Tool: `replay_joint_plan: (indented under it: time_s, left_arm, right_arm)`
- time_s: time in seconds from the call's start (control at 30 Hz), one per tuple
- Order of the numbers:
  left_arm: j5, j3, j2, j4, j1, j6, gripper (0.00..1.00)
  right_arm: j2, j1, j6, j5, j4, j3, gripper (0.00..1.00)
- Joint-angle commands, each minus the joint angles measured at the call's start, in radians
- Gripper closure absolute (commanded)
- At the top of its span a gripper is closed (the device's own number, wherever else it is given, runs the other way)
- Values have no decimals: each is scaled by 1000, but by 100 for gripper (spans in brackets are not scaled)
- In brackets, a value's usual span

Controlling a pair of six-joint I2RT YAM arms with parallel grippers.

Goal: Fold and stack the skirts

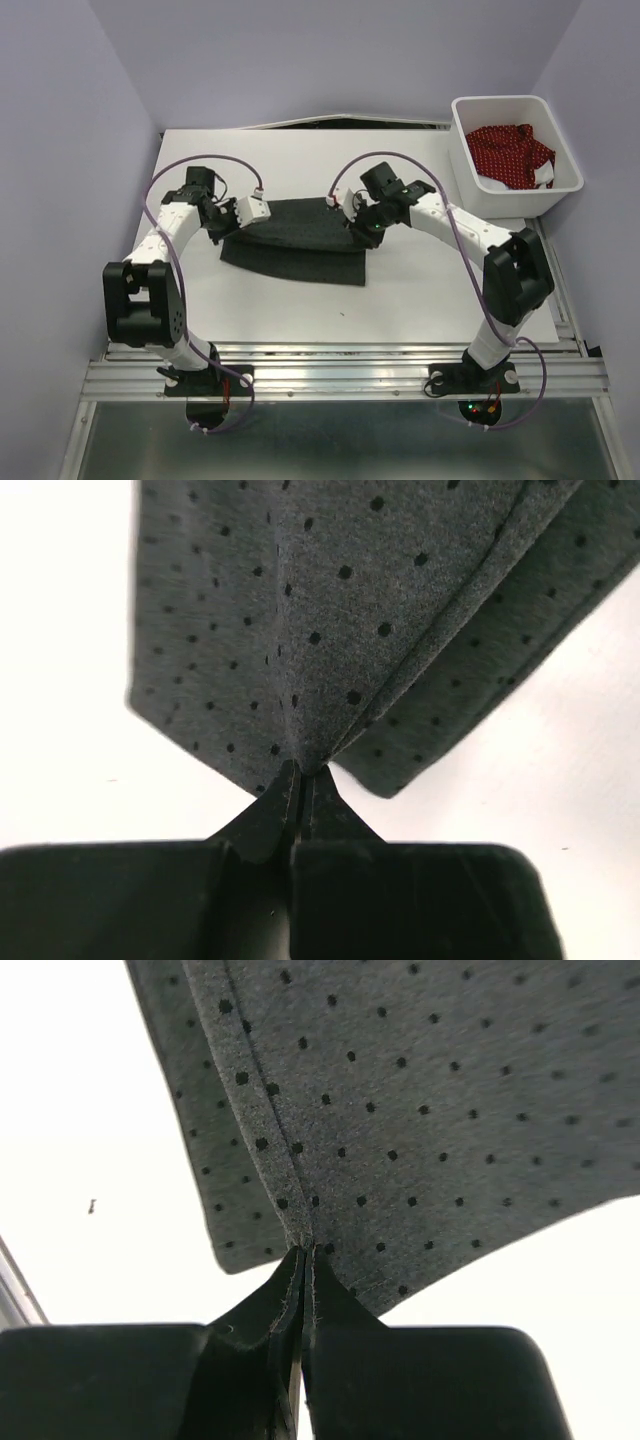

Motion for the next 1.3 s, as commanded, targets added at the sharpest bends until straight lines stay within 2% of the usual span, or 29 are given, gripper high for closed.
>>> replay_joint_plan:
  time_s: [0.0,0.2,0.37,0.57,0.67,0.8,1.03,1.17,1.27]
  left_arm:
    - [-33,-73,56,6,8,9,100]
    - [-16,-148,104,35,6,3,100]
    - [-29,-170,78,98,6,-33,100]
    - [22,-39,81,36,15,-100,100]
    - [37,53,66,20,46,-126,100]
    - [76,113,47,-6,104,-106,100]
    - [-16,9,14,35,124,-31,100]
    - [-82,-73,98,121,126,-59,100]
    - [-99,-61,184,112,129,-72,100]
  right_arm:
    - [25,28,36,-38,52,-76,99]
    - [85,28,18,-9,123,-166,99]
    - [82,37,53,-26,126,-142,99]
    - [75,37,59,28,64,7,99]
    - [60,37,94,-18,-11,77,99]
    - [20,58,119,-49,-32,59,99]
    - [3,138,154,-49,65,-103,99]
    - [80,186,220,-61,167,-134,99]
    - [162,198,232,-57,192,-124,99]
